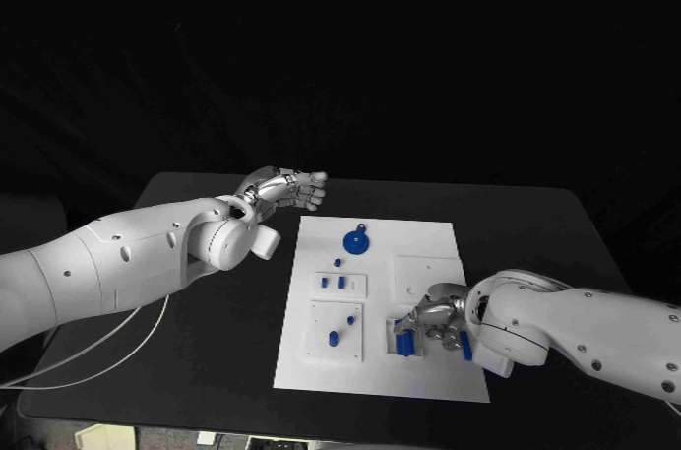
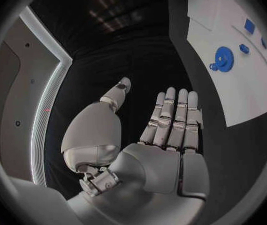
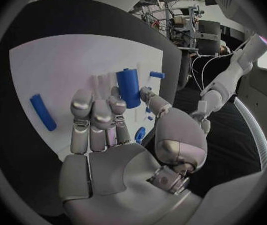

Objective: Assemble the parts on the task board

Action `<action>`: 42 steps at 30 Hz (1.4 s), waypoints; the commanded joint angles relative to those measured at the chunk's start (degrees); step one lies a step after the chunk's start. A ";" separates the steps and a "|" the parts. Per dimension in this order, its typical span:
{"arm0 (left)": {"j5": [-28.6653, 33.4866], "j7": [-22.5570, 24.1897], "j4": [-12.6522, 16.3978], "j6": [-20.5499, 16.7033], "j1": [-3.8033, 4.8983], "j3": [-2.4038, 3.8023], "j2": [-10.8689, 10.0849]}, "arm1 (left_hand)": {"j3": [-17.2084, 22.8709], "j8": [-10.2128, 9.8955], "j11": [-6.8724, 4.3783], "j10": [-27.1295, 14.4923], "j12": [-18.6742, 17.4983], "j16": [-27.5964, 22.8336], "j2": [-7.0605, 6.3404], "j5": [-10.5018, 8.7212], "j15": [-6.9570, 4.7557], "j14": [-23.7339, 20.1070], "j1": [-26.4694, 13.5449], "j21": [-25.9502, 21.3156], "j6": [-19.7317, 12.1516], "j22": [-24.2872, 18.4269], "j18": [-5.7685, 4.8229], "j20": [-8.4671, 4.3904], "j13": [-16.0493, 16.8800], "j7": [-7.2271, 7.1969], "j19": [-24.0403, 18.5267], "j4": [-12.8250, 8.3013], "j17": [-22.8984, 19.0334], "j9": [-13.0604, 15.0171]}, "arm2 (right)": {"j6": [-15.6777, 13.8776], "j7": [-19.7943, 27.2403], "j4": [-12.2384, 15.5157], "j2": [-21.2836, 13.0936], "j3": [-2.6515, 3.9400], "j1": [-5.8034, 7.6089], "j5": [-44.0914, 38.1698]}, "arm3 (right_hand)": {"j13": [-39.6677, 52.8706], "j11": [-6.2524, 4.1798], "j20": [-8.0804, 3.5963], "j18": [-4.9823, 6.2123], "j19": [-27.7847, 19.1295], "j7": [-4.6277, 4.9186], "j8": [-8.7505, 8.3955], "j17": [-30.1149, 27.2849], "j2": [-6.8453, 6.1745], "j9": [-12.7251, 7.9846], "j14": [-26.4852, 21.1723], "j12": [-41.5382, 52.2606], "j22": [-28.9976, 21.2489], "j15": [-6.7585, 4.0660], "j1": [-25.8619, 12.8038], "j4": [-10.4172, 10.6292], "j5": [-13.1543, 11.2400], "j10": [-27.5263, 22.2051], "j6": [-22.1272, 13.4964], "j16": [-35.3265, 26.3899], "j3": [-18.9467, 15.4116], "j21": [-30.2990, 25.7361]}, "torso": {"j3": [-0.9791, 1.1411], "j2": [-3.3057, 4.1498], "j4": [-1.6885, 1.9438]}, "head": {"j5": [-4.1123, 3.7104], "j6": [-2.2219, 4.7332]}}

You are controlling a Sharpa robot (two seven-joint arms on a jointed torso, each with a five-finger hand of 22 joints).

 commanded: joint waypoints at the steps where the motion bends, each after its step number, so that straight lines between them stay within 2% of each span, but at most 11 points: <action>1: -0.25 0.33 0.14 0.45 0.04 0.04 0.03 | -0.24 0.32 0.12 -0.31 -0.01 -0.36 0.64 -0.15 0.15 0.28 0.15 -0.24 0.11 0.10 1.13 -0.11 -0.05 0.11 -0.44 0.04 0.09 0.01 | 0.64 -0.16 -0.01 0.01 -0.04 -0.05 -2.06 | 0.11 -0.05 -0.46 2.61 -0.18 1.80 -0.04 0.06 -0.93 0.04 -0.02 -0.29 0.61 -0.34 0.08 0.05 -0.04 -0.45 1.75 -0.23 -0.43 0.25 | 0.00 0.01 0.01 | 0.02 -0.04; 3: -0.28 0.22 0.18 0.52 0.04 0.04 0.02 | -0.25 0.32 0.12 -0.31 -0.01 -0.37 0.64 -0.15 0.15 0.28 0.15 -0.24 0.11 0.11 1.13 -0.11 -0.05 0.11 -0.44 0.03 0.09 0.00 | 0.76 -0.17 -0.01 0.07 -0.06 -0.05 -2.34 | 0.13 -0.02 -0.54 2.61 -0.21 1.84 -0.12 0.05 -1.65 0.04 -0.04 -0.34 0.55 -0.33 -0.04 0.33 -0.04 -0.54 1.62 -0.33 -0.63 0.18 | -0.01 0.00 0.00 | 0.01 -0.05; 10: -0.38 0.13 0.21 0.58 0.04 0.03 0.02 | -0.25 0.32 0.12 -0.31 -0.01 -0.37 0.69 -0.15 0.15 0.30 0.17 -0.25 0.11 0.13 1.14 -0.11 -0.05 0.11 -0.43 0.01 0.09 0.00 | 0.83 -0.21 -0.01 0.09 -0.10 -0.05 -3.58 | 0.26 0.05 -0.68 2.61 -0.27 1.91 -0.22 0.06 -2.72 0.14 -0.06 -0.38 0.45 -0.28 -1.04 0.85 -0.03 -0.75 1.37 -0.50 -2.55 0.11 | -0.01 -0.01 0.00 | 0.09 0.00; 23: -0.38 0.08 0.23 0.59 0.04 0.03 0.01 | -0.29 0.32 0.12 -0.31 0.00 -0.38 0.71 -0.15 0.15 0.32 0.17 -0.27 0.09 0.16 1.14 -0.11 -0.05 0.12 -0.41 -0.03 0.11 -0.01 | 0.66 -0.17 -0.01 0.24 -0.15 -0.05 -3.70 | 0.37 0.03 -0.90 2.61 -0.41 1.90 -0.25 0.10 -2.72 0.29 -0.09 -0.43 0.35 -0.30 -1.31 1.14 -0.02 -0.89 1.22 -0.67 -4.02 -0.02 | 0.01 0.00 -0.01 | 0.08 0.04; 28: -0.44 0.03 0.20 0.58 0.04 0.03 0.01 | -0.30 0.32 0.12 -0.31 0.00 -0.38 0.72 -0.15 0.14 0.33 0.18 -0.27 0.09 0.17 1.15 -0.12 -0.05 0.12 -0.40 -0.05 0.11 -0.02 | 0.55 -0.08 0.03 0.26 -0.16 -0.05 -3.70 | 0.45 -0.03 -1.12 2.61 -0.47 1.84 -0.23 0.16 -1.22 0.41 -0.06 -0.41 0.34 -0.36 0.45 0.33 -0.03 -0.88 1.23 -0.72 -3.74 -0.03 | 0.01 0.00 -0.01 | 0.17 -0.09; 32: -0.49 0.01 0.18 0.58 0.04 0.03 0.01 | -0.30 0.32 0.12 -0.31 0.00 -0.39 0.73 -0.15 0.14 0.33 0.19 -0.28 0.09 0.18 1.15 -0.12 -0.05 0.12 -0.40 -0.06 0.11 -0.02 | 0.59 -0.01 0.11 0.31 -0.17 -0.05 -3.71 | 0.48 -0.02 -1.15 2.61 -0.50 1.84 -0.21 0.19 -0.73 0.47 -0.04 -0.42 0.34 -0.35 1.44 -0.13 -0.03 -0.87 1.26 -0.76 -3.40 -0.03 | 0.00 -0.01 0.00 | 0.25 -0.21; 38: -0.63 -0.06 0.16 0.59 0.04 0.03 0.01 | -0.31 0.33 0.12 -0.31 0.00 -0.40 0.74 -0.15 0.14 0.33 0.22 -0.29 0.10 0.19 1.15 -0.12 -0.05 0.12 -0.40 -0.10 0.12 -0.02 | -0.07 0.43 0.20 0.04 -0.19 -0.05 -4.77 | 0.48 0.00 -1.06 2.61 -0.50 1.86 -0.20 0.21 -1.01 0.49 -0.03 -0.44 0.33 -0.31 1.21 0.13 -0.03 -0.83 1.33 -0.78 -3.52 -0.03 | -0.01 -0.03 -0.02 | 0.28 -0.16; 42: -0.63 -0.07 0.11 0.60 0.04 0.03 0.03 | -0.31 0.34 0.12 -0.31 0.00 -0.40 0.75 -0.15 0.14 0.34 0.22 -0.29 0.10 0.20 1.15 -0.12 -0.05 0.12 -0.39 -0.10 0.12 -0.02 | -0.07 3.67 0.62 -0.50 -0.19 -0.05 -5.23 | 0.49 0.01 -0.97 2.61 -0.49 1.87 -0.25 0.25 -2.33 0.52 -0.02 -0.48 0.30 -0.31 0.71 0.59 -0.03 -0.81 1.31 -0.83 -3.91 -0.03 | 0.01 0.00 -0.01 | 0.25 -0.06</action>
